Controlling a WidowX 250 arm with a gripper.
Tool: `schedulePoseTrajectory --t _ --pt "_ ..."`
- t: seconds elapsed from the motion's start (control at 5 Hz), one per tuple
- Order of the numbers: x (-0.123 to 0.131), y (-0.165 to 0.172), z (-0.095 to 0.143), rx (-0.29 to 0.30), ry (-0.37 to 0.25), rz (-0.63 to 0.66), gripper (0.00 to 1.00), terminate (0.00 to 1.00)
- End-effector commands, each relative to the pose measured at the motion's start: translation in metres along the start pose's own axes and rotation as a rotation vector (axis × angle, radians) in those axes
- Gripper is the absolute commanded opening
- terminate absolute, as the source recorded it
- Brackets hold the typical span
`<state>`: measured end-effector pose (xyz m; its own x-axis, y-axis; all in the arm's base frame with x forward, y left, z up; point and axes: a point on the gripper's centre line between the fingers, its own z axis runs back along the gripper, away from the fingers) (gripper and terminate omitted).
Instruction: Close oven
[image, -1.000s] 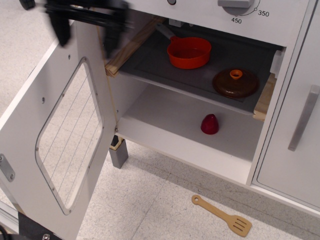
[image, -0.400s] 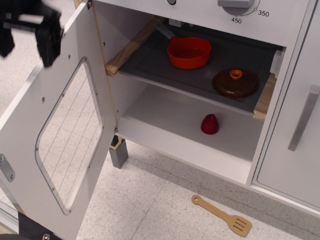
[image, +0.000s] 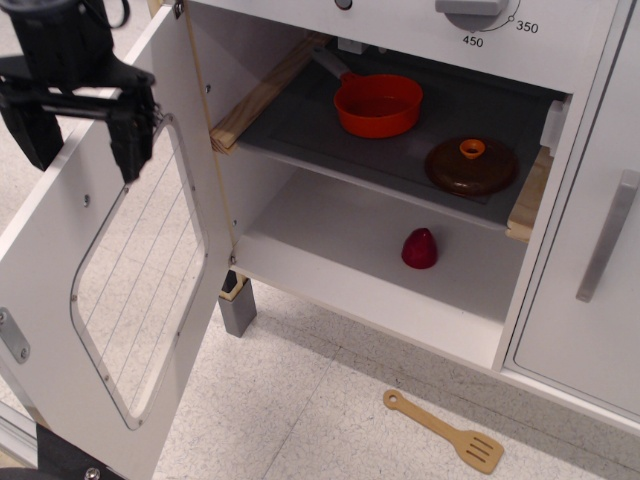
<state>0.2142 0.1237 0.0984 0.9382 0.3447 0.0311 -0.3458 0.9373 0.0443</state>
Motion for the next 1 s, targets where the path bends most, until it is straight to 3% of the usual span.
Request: schedulePoseTrajectory --t 0.0,0.2,0.4,0.8 --pt "-0.001 -0.031 0.001 -0.038 -0.017 0.037 1.0 0.0" --pt "0.005 -0.068 0.009 -0.098 -0.037 0.075 1.0 0.0" --pt "0.022 -0.113 0.016 -0.138 -0.094 0.189 1.0 0.0" --pt "0.05 -0.172 0.023 -0.153 -0.137 0.304 1.0 0.0"
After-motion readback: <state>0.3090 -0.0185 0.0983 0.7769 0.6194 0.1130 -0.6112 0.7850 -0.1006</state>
